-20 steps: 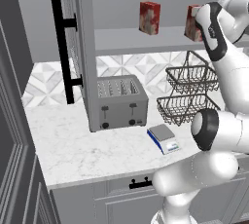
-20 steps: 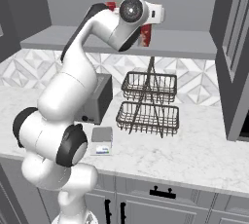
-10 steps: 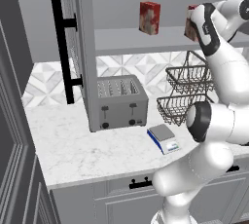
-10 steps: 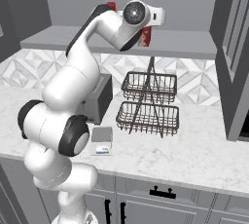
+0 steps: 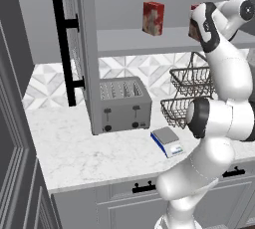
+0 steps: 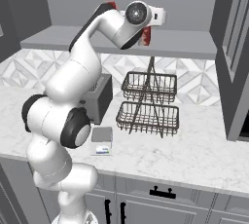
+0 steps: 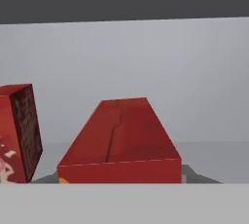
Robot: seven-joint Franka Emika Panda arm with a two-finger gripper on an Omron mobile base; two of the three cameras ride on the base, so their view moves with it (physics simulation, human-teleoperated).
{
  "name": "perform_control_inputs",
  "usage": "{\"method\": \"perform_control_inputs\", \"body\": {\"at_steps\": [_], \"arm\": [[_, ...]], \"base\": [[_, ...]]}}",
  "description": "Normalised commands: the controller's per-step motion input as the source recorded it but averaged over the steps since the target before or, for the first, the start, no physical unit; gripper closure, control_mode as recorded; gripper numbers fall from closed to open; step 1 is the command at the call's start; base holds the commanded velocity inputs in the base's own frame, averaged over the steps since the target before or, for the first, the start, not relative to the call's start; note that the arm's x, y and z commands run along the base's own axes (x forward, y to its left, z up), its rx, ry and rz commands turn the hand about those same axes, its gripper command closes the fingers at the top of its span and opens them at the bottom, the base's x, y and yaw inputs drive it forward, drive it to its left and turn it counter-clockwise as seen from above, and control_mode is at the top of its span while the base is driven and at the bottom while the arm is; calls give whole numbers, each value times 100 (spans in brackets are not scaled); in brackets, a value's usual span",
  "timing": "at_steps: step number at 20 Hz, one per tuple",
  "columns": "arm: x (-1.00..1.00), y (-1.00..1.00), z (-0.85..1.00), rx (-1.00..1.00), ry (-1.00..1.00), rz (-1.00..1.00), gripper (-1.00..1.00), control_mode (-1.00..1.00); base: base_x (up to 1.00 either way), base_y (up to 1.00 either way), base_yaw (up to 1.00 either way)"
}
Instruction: Pick the cereal and place it on the digital scale for weighing, and close the cabinet.
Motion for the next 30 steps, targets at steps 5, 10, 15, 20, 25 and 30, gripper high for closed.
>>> {"method": "perform_control_inputs", "body": {"at_steps": [5,10,15,20,25,30], "arm": [[-4,-4,0,0,-3,0,100,-100],[-71,0,0,0,-15,0,100,-100],[-100,6,-1,0,-17,0,100,-100],[-100,41,-4,0,-12,1,100,-100],[-100,17,-11,4,8,7,100,-100],[-100,50,-78,1,6,19,100,-100]], "base": [[0,0,0],[0,0,0],[0,0,0],[0,0,0],[0,0,0],[0,0,0]]}}
